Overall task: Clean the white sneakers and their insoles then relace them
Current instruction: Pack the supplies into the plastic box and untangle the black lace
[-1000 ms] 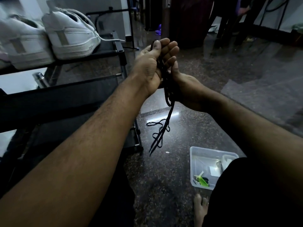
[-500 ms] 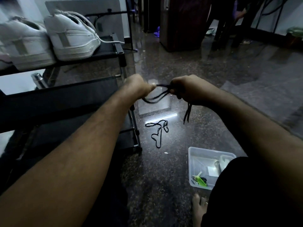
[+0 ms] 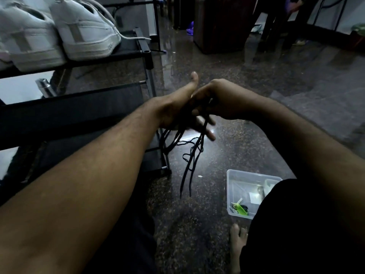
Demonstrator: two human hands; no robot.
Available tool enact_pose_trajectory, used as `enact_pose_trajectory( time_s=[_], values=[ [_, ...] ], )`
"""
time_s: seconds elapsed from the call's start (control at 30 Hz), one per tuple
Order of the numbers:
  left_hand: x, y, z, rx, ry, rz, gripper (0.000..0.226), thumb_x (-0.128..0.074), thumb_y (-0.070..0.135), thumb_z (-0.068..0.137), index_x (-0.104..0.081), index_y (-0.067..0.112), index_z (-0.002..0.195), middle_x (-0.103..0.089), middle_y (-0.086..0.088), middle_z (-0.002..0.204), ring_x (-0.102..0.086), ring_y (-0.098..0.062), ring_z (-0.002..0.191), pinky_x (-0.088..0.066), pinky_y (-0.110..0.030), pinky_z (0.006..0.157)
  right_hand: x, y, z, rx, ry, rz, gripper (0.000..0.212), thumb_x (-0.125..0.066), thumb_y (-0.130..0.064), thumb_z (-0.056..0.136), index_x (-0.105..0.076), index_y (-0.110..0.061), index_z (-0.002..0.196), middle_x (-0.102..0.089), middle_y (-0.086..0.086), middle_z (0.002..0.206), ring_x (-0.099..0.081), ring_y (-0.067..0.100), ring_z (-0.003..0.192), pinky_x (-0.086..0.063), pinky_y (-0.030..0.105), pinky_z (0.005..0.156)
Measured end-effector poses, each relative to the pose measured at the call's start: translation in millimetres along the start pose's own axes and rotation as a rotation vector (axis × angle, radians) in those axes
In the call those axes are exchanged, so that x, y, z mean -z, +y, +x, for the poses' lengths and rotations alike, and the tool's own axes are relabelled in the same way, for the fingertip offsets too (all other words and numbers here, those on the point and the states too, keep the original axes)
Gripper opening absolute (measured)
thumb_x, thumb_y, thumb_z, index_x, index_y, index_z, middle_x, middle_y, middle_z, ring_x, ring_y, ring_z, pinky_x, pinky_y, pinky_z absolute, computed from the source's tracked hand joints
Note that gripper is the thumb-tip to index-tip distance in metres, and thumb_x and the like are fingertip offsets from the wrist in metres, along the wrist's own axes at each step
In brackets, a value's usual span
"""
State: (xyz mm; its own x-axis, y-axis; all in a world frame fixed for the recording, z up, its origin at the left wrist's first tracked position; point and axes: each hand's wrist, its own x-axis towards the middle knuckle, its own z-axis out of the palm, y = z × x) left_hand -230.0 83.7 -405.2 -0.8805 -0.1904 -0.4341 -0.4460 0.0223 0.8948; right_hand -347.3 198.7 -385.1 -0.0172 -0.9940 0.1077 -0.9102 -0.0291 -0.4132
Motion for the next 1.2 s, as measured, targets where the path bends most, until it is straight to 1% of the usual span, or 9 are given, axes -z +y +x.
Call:
enact_pose_trajectory(
  time_s=[0.13,0.23,0.4,0.53,0.73,0.83,0.97,1.1,1.2],
  values=[
    [13,-15,13,0.149,-0.197,-0.048,0.108,-0.029,0.097,0.071,-0.061,0.011,0.128,-0.060,-0.027,0.128,-0.065,-0.043,0.100,-0.044,-0.057,0.104,1,11,0,-0.039,-0.045,-0.095,0.022,-0.074,-0.022,0.087,-0.075,-0.033,0.105,-0.073,-0.012,0.098,-0.068,0.001,0.086,-0.058,0.028,0.080],
    [20,-19,18,0.194,-0.189,0.049,0.100,-0.048,0.097,0.063,-0.069,0.005,0.098,-0.051,-0.016,0.114,-0.060,-0.025,0.078,-0.035,-0.057,0.113,4,18,-5,-0.074,-0.064,-0.143,0.023,-0.075,-0.024,0.086,-0.074,-0.034,0.106,-0.070,-0.015,0.097,-0.065,0.001,0.084,-0.054,0.022,0.075],
    [18,-14,15,0.163,-0.035,0.214,0.068,-0.057,0.070,0.083,-0.060,0.006,0.105,-0.043,0.003,0.061,-0.052,-0.015,0.064,-0.056,-0.045,0.083,4,36,-9,-0.180,-0.027,-0.168,0.015,-0.072,-0.020,0.087,-0.072,-0.034,0.081,-0.070,-0.005,0.088,-0.067,0.015,0.079,-0.053,0.029,0.065],
    [18,-5,7,0.079,0.205,0.326,0.052,-0.055,0.059,0.093,-0.063,0.007,0.092,-0.045,0.003,0.060,-0.048,-0.011,0.051,-0.051,-0.031,0.056,4,43,-8,-0.248,-0.077,-0.147,0.025,-0.074,-0.024,0.086,-0.073,-0.032,0.110,-0.066,-0.016,0.094,-0.061,-0.003,0.081,-0.039,0.010,0.063],
    [12,2,4,-0.014,0.323,0.543,0.043,-0.045,0.047,0.104,-0.062,0.012,0.085,-0.048,0.002,0.063,-0.041,-0.008,0.045,-0.037,-0.024,0.042,-16,28,11,-0.199,-0.047,-0.135,0.092,-0.081,-0.049,0.072,-0.038,-0.022,0.149,-0.045,-0.002,0.137,-0.049,0.015,0.118,-0.045,0.027,0.092],
    [9,6,4,-0.033,0.311,0.619,0.027,-0.043,0.016,0.101,-0.065,0.011,0.086,-0.062,-0.006,0.066,-0.050,-0.013,0.045,-0.038,-0.024,0.046,-28,17,18,-0.115,0.017,-0.005,0.066,-0.082,-0.034,0.077,-0.049,-0.018,0.132,-0.057,-0.008,0.115,-0.058,0.011,0.102,-0.045,0.019,0.074],
    [19,13,-4,0.005,0.291,0.545,0.028,-0.055,0.032,0.102,-0.070,0.012,0.091,-0.065,0.002,0.063,-0.058,-0.008,0.047,-0.045,-0.024,0.043,-29,19,15,-0.140,0.028,0.125,0.023,-0.062,-0.006,0.093,-0.057,-0.019,0.111,-0.066,-0.006,0.091,-0.065,-0.001,0.068,-0.049,0.016,0.053],
    [30,13,-7,-0.054,0.407,0.391,0.034,-0.059,0.040,0.098,-0.071,0.009,0.096,-0.061,-0.003,0.077,-0.061,-0.014,0.069,-0.052,-0.027,0.055,-27,24,13,-0.241,-0.005,0.036,0.018,-0.049,-0.017,0.102,-0.063,-0.025,0.110,-0.065,-0.003,0.081,-0.060,0.014,0.068,-0.047,0.026,0.061],
    [20,12,4,-0.180,0.513,0.294,0.034,-0.048,0.034,0.105,-0.064,0.005,0.097,-0.058,-0.006,0.078,-0.057,-0.016,0.067,-0.050,-0.030,0.057,-36,24,13,-0.276,-0.018,0.168,0.022,-0.044,-0.018,0.104,-0.062,-0.020,0.116,-0.062,-0.001,0.084,-0.055,0.006,0.064,-0.042,0.016,0.055]
  ],
)
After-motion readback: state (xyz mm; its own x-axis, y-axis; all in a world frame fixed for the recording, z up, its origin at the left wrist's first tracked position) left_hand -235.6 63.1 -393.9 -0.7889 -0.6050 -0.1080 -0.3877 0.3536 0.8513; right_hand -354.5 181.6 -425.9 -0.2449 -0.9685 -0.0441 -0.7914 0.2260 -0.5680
